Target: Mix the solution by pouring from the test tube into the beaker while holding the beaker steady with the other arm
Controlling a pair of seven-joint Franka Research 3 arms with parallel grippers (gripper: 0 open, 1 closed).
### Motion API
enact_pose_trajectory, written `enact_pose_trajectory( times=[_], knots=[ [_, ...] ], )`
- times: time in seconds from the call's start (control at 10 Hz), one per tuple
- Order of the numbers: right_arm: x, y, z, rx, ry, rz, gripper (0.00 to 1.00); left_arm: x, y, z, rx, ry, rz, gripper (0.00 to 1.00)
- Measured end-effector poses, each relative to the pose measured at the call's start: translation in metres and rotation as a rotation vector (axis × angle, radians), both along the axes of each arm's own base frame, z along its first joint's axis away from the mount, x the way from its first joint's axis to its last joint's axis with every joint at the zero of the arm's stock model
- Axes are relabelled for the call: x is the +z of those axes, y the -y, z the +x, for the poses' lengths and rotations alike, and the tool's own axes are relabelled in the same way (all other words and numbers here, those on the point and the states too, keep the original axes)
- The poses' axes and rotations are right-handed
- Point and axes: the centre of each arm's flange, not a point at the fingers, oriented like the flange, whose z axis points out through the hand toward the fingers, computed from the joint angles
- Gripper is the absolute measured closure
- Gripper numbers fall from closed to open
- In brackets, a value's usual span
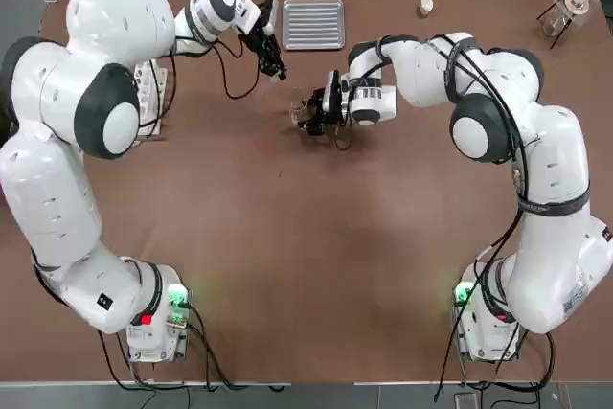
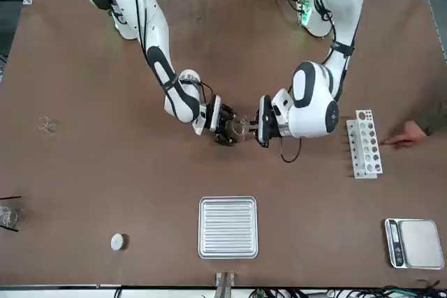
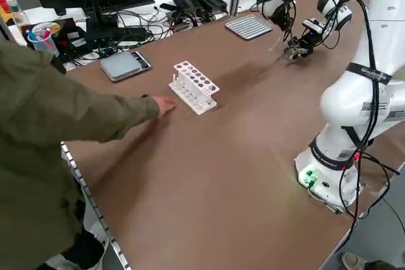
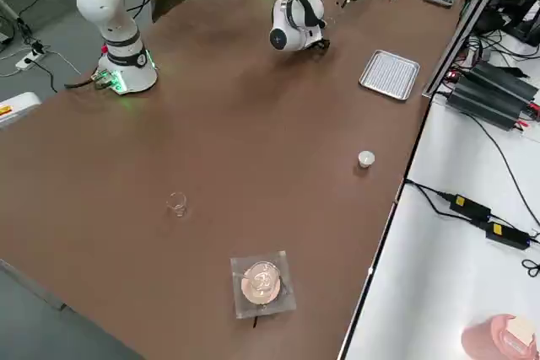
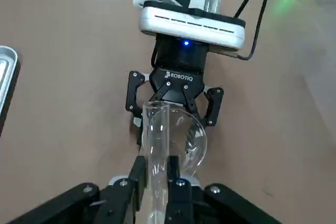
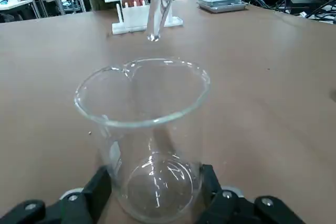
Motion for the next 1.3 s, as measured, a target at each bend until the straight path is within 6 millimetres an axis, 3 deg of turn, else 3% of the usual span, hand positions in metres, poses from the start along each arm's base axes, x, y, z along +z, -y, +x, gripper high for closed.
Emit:
enact_pose_trajectory(
  times=[0.3, 0.7, 1.3],
  knots=[
    [0.0, 0.0, 0.0, 0.0, 0.0, 0.0, 0.25, -0.013, 0.006, -0.006, -0.022, 0.006, 0.04, 0.79],
    [0.0, 0.0, 0.0, 0.0, 0.0, -0.001, 0.25, -0.016, 0.014, -0.013, -0.09, 0.037, 0.125, 0.79],
    [0.0, 0.0, 0.0, -0.001, 0.0, -0.001, 0.25, -0.003, 0.027, -0.012, -0.077, 0.057, 0.255, 0.79]
  ],
)
